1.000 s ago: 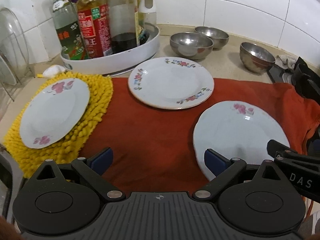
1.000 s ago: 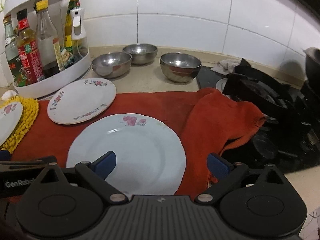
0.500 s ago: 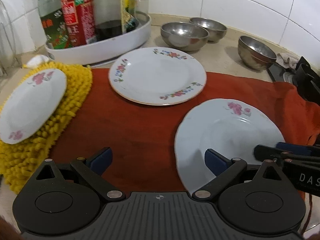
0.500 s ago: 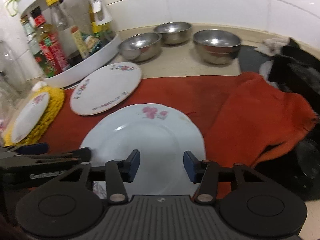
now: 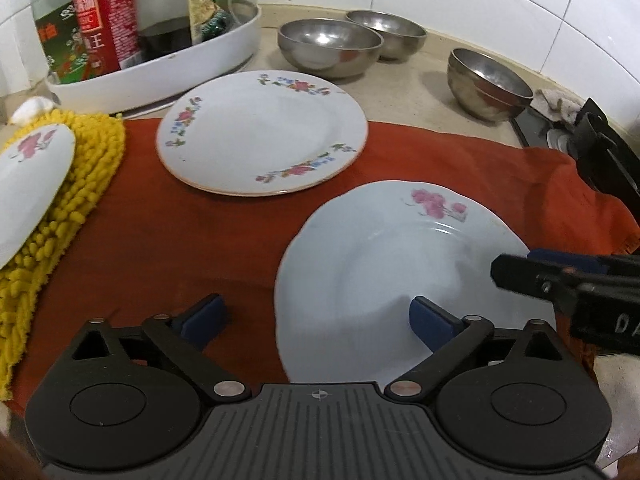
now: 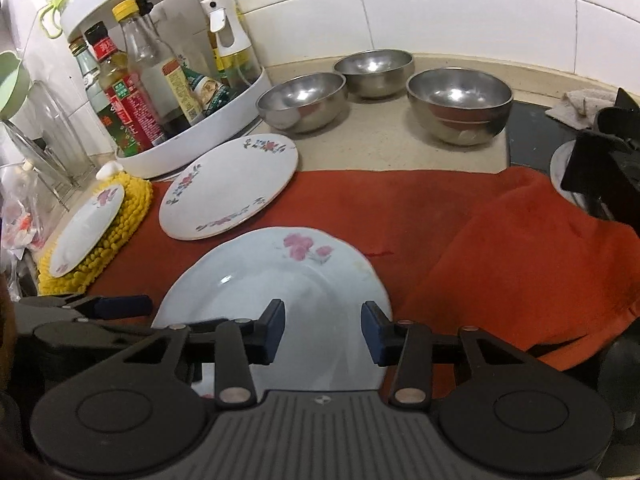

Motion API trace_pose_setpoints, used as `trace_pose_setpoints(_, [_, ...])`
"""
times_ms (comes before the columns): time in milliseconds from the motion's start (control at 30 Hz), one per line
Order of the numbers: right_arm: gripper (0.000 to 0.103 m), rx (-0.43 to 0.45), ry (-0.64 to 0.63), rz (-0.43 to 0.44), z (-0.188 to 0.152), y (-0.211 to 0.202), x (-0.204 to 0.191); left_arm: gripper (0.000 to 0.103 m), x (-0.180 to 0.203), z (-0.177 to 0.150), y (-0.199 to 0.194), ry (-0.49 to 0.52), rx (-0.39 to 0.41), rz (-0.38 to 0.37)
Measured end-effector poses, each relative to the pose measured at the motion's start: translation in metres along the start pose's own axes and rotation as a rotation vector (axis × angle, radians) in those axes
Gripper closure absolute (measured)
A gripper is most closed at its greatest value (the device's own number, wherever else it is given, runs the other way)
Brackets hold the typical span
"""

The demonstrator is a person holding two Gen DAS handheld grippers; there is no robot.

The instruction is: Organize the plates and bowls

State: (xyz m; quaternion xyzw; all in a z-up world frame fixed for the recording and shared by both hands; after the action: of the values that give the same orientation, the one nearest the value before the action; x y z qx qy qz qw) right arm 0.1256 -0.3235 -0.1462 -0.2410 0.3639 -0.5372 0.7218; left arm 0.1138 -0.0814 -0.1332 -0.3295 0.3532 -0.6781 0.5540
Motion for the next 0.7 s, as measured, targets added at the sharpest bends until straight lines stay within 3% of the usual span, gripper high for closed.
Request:
trace_pose_setpoints(167, [0.066,-0.016,-0.001,0.002,0.004,0.003,0.015,0.000,0.005,0.000,0.002,-0.019,-0.003,0.005])
trace_pose_setpoints(433, [0.066,-0.065,-0.026,0.106,-0.002,0.013,0.020,0.000,0.015,-0.002,0.001,-0.046,-0.004,0.019])
trace_pose_setpoints(500, [0.068,-0.068,-0.028,0.121,-0.002,0.013,0.020,0.006,0.021,0.000,0.001,-0.035,-0.007,0.005])
trace_pose_setpoints(700, [0.071,-0.082,0.016,0.146,0.007,0.017,0.027,0.008,0.025,0.011,0.005,-0.038,-0.002,0.038])
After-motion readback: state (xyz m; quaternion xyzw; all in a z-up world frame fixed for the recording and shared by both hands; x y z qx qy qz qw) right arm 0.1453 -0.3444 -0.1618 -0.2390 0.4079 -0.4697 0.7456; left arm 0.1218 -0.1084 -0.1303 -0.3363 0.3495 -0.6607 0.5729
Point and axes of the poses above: each gripper's, at about its wrist camera, not at the fingertips, and y roughly the way its jaws point, x to its right, z to its top, the point moved 9 cm from there along y, roughly the way its jaws point, and after that the axes turned 1 degree about -z, right-handed, at the moved point
